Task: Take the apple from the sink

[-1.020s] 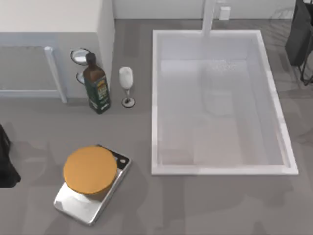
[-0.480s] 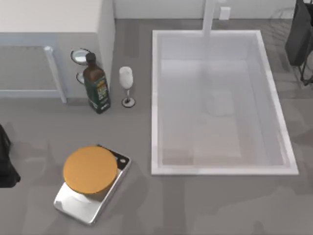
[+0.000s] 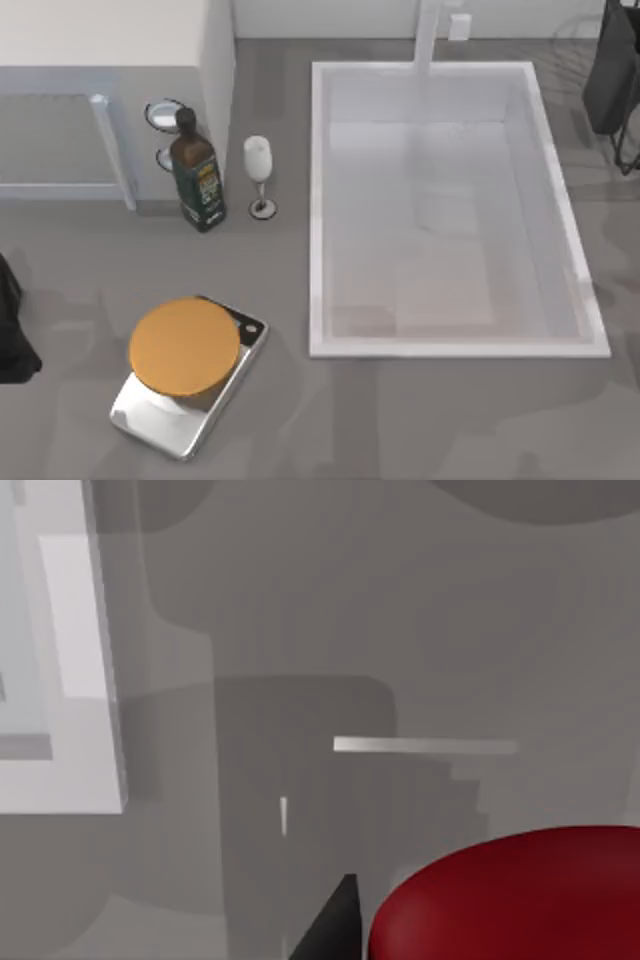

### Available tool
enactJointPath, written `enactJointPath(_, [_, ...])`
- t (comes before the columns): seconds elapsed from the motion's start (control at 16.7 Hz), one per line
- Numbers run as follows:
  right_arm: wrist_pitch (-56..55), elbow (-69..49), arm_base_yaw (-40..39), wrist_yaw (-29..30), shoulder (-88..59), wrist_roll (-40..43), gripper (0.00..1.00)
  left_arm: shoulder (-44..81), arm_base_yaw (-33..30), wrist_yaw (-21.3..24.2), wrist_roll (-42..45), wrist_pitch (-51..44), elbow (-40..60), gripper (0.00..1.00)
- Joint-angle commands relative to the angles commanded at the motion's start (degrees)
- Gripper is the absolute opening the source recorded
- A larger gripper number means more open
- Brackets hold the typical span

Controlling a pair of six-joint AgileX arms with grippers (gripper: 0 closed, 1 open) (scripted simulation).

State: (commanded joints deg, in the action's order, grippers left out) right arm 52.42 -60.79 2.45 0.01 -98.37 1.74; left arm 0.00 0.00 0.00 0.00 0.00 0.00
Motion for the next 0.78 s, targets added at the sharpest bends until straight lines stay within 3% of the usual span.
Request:
enactJointPath(0.06, [0.0,0.0,0.0,0.0,0.0,0.0,0.0,0.0,0.0,0.0,0.0,0.0,0.0,1.0])
enactJointPath(0.78, [0.0,0.0,0.0,0.0,0.0,0.0,0.9,0.0,0.0,0.0,0.0,0.0,0.0,1.0])
